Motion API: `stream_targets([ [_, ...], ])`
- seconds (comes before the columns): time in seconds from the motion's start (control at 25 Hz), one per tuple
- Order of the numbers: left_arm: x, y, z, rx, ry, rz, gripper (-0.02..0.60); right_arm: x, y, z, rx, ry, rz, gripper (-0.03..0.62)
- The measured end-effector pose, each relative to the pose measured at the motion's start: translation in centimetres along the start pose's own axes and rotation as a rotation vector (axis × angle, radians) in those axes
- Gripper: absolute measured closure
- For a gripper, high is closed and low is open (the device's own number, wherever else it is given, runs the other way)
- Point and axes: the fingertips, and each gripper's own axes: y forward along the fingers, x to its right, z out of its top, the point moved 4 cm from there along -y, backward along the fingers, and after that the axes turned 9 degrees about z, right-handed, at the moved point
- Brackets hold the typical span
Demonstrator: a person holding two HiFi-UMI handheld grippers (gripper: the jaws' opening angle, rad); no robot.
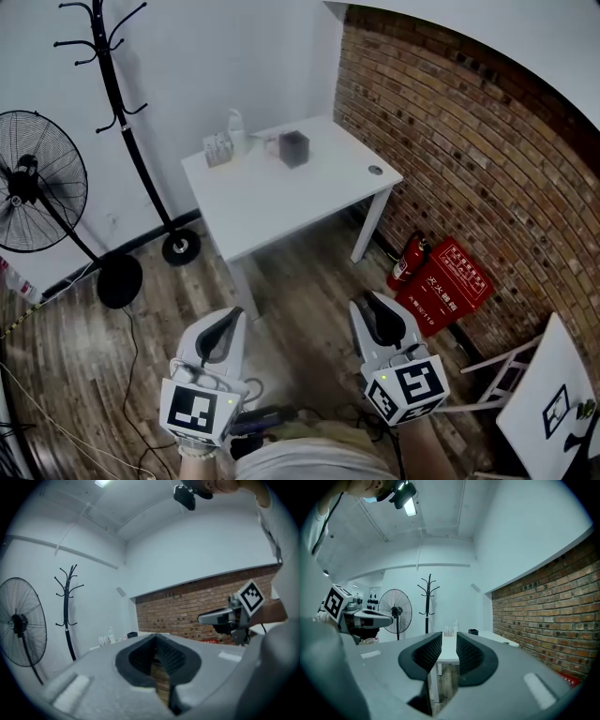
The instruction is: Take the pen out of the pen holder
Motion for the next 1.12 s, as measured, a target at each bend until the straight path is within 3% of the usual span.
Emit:
stream_targets([
  [0.28, -0.4, 0.3, 0.2, 0.034, 0.038, 0.01, 0.589, 0.4, 0.0, -0.1, -0.001, -0.003, -0.007, 0.511],
  [0.48, -0.2, 1.4, 0.2, 0.011, 0.013, -0.014, 0.589, 1.0, 0.4, -0.1, -0.012, -0.013, -0.017, 0.511],
  [1.12, -3.2, 8.8, 0.1, 0.014, 0.009, -0.065, 0.589, 4.8, 6.3, -0.2, -0.019, -0.002, -0.051, 0.511],
])
